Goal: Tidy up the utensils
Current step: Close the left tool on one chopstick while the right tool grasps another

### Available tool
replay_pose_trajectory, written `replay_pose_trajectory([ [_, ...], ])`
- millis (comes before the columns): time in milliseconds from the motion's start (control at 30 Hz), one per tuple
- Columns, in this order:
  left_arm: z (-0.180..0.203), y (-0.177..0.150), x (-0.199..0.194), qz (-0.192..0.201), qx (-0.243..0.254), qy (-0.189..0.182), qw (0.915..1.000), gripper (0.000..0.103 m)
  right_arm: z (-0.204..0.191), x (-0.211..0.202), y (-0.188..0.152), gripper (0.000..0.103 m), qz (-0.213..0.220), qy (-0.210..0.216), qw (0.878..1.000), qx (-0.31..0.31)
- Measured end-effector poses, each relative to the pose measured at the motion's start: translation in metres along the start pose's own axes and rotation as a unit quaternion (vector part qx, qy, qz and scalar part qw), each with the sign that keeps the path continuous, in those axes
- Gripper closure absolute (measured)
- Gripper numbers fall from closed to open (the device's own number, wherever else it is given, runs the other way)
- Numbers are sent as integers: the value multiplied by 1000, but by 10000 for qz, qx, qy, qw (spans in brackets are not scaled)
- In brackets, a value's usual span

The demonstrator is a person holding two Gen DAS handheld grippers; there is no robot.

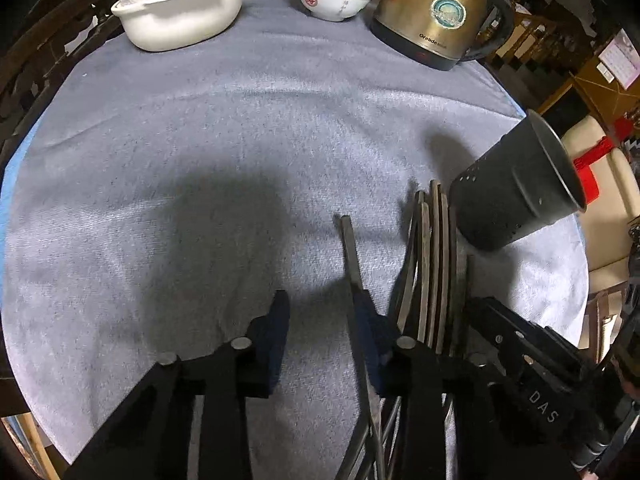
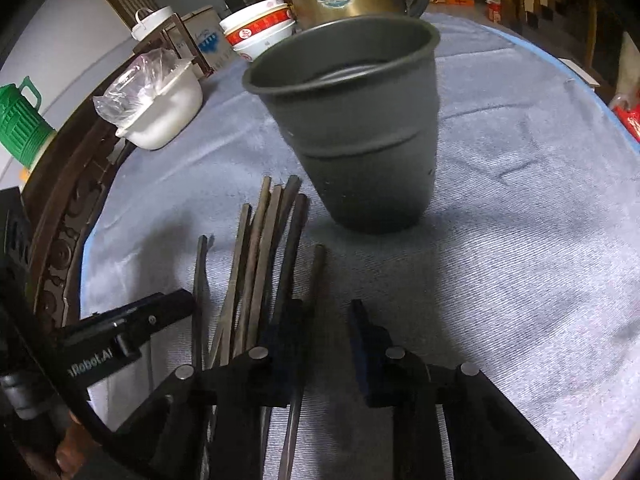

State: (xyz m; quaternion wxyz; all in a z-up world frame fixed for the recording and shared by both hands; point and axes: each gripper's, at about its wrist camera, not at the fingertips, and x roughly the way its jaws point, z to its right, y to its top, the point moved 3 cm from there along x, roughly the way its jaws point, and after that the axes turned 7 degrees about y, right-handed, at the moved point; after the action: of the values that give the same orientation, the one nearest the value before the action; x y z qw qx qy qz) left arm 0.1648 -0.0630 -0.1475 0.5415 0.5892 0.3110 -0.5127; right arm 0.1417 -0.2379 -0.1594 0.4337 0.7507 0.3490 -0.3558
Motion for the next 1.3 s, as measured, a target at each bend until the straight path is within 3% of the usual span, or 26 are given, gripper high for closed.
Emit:
replay_pose_trajectory([
  [167, -7, -2, 4, -43, 98, 158, 9998, 86, 12, -11, -3, 79, 65, -162, 9998, -30],
  [567, -7, 15, 5, -206, -81, 39, 9997, 86, 10, -8, 7, 78, 79, -464, 9989, -67],
  [633, -5, 22, 7, -184, -113, 24, 9998, 87, 10, -8, 7, 80, 129, -464, 9987, -162],
  [667, -5, 23, 8, -173, -122, 12, 9998, 98, 9, -7, 8, 92, 144, -466, 9985, -246],
  [700, -5, 22, 7, -171, -135, 13, 9998, 99, 8, -6, 8, 93, 136, -455, 9984, -313],
  [867, -6, 19, -24, 254, -57, -52, 9996, 100, 12, -22, 9, 96, 320, 143, 9991, -247],
  [1033, 1, 18, -66, 768, 263, -27, 9967, 100, 5, -67, 6, 96, 708, 666, 9937, -559],
  [1133, 0, 26, -59, 587, 234, -22, 9980, 100, 0, -87, 3, 96, 884, 886, 9900, -650],
  [1233, -5, 31, -30, 56, 26, -5, 10000, 98, -9, -95, -2, 96, 970, 1105, 9873, -608],
  [1300, -4, 29, -19, -94, -51, -46, 9999, 96, -13, -101, -5, 96, 1031, 1129, 9862, -637],
])
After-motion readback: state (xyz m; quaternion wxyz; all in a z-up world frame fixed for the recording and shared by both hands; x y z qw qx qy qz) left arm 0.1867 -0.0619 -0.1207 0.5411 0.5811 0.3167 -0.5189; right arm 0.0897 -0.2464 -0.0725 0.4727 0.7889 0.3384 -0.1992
